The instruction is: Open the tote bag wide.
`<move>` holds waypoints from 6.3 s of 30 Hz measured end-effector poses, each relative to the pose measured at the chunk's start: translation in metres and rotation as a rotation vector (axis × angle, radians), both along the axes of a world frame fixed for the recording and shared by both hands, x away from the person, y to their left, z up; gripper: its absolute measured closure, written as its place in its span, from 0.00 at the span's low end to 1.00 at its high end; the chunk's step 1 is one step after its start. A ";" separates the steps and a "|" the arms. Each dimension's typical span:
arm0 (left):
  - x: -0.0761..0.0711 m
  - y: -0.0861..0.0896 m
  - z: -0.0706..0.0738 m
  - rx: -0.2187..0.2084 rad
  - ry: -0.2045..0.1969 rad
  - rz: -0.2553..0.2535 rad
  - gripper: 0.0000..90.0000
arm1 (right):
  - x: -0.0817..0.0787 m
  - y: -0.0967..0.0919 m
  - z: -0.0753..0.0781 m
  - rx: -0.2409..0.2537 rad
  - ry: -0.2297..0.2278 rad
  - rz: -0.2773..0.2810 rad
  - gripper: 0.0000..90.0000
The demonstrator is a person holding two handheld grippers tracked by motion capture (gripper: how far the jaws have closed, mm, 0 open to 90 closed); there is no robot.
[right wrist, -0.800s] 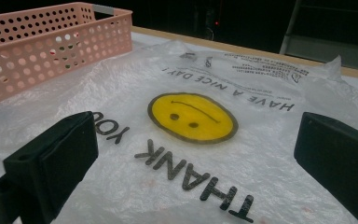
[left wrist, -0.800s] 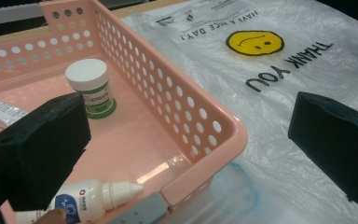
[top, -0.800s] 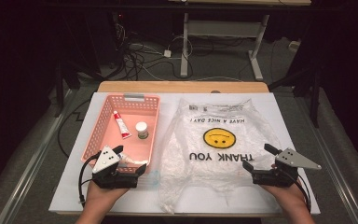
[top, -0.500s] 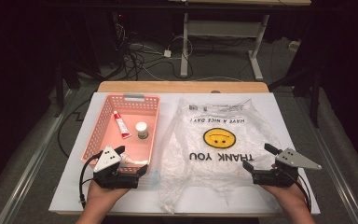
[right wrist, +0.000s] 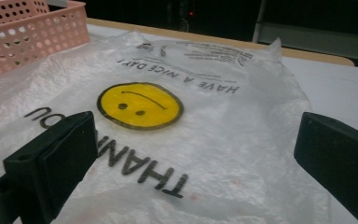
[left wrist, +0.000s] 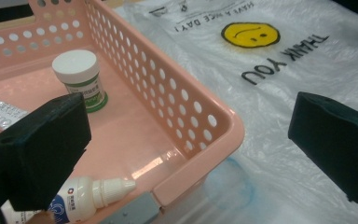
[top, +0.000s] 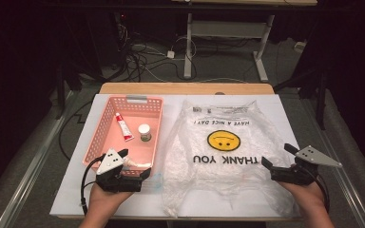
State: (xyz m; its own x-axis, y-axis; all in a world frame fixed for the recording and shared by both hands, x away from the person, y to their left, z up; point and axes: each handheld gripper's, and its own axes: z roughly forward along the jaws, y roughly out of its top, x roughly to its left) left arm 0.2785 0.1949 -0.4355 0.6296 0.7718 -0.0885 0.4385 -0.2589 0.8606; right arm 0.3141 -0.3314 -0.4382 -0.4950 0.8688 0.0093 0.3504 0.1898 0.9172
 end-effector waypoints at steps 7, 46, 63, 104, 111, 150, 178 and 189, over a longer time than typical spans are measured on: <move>-0.002 0.005 0.000 -0.035 0.021 0.014 0.00 | 0.009 -0.017 -0.001 -0.024 0.015 -0.053 0.00; -0.013 0.004 0.003 -0.020 0.016 0.043 0.00 | 0.201 -0.021 -0.029 -0.092 0.310 -0.053 0.37; -0.014 0.006 0.004 -0.028 0.006 0.030 0.00 | 0.186 -0.014 -0.038 -0.156 0.325 0.013 1.00; -0.026 0.004 0.005 -0.044 -0.037 -0.051 0.00 | -0.010 -0.051 -0.004 -0.023 0.149 -0.136 0.51; -0.019 0.002 0.004 -0.028 -0.028 -0.065 0.00 | -0.067 -0.022 -0.005 0.038 0.178 -0.073 0.42; -0.013 -0.001 0.007 -0.046 -0.040 -0.094 0.00 | -0.104 0.024 0.007 -0.045 0.091 0.100 0.63; -0.019 0.005 0.005 -0.043 -0.034 -0.055 0.00 | 0.128 -0.083 -0.023 -0.051 0.302 -0.253 0.32; -0.019 0.006 0.005 -0.043 -0.032 -0.058 0.00 | 0.122 -0.076 -0.036 -0.129 0.305 -0.284 0.97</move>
State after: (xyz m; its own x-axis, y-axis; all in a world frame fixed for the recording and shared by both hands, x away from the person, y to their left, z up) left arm 0.2599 0.2009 -0.4309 0.6763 0.7298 -0.1000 0.3956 -0.2454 0.8850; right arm 0.4358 -0.4071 -0.4744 -0.2272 0.9739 0.0005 0.6567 0.1528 0.7385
